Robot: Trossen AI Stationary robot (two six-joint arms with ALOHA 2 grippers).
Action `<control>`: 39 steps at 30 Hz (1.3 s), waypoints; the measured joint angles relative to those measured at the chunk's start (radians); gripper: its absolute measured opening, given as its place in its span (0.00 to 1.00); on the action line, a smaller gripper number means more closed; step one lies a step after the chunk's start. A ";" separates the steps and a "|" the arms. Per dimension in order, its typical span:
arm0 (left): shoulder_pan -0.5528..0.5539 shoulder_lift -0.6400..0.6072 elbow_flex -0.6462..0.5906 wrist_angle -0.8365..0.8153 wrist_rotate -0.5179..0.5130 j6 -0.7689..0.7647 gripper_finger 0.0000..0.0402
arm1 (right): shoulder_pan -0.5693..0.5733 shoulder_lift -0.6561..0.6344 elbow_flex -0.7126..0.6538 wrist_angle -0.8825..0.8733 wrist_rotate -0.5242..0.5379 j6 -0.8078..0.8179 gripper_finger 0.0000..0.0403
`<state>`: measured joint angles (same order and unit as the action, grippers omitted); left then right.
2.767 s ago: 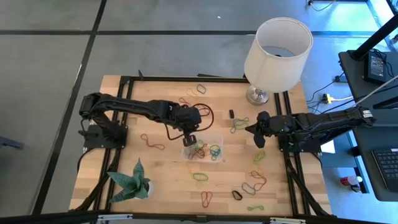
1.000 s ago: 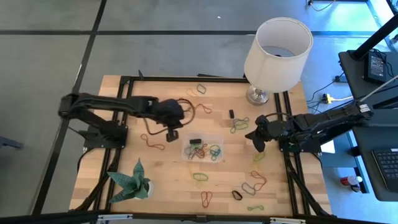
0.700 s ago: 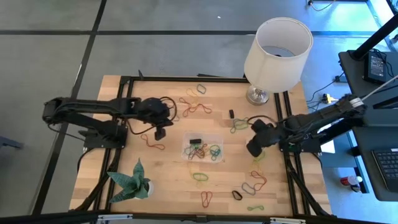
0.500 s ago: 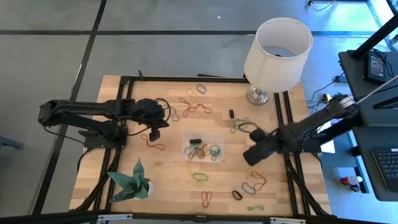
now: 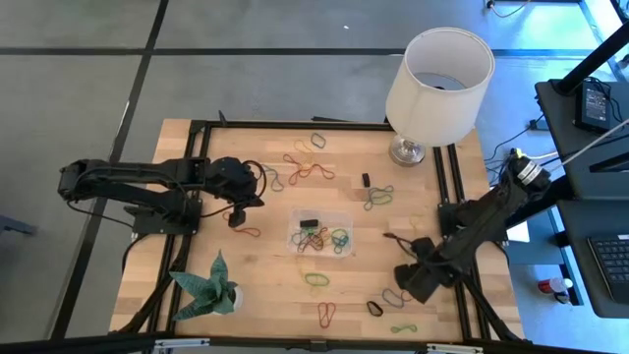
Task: Pick and place rubber bands into bin
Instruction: Put the red rubber band into the transparent bin
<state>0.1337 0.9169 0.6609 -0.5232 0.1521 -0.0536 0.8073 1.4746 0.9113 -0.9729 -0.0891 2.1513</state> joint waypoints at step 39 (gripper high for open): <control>-0.002 0.001 0.000 0.056 0.000 -0.003 0.00 | 0.048 0.237 0.306 -0.163 0.122 -0.020 0.00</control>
<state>0.1318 0.9180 0.6609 -0.4667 0.1521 -0.0566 0.8556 1.7119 1.2178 -1.1362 0.0328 2.1314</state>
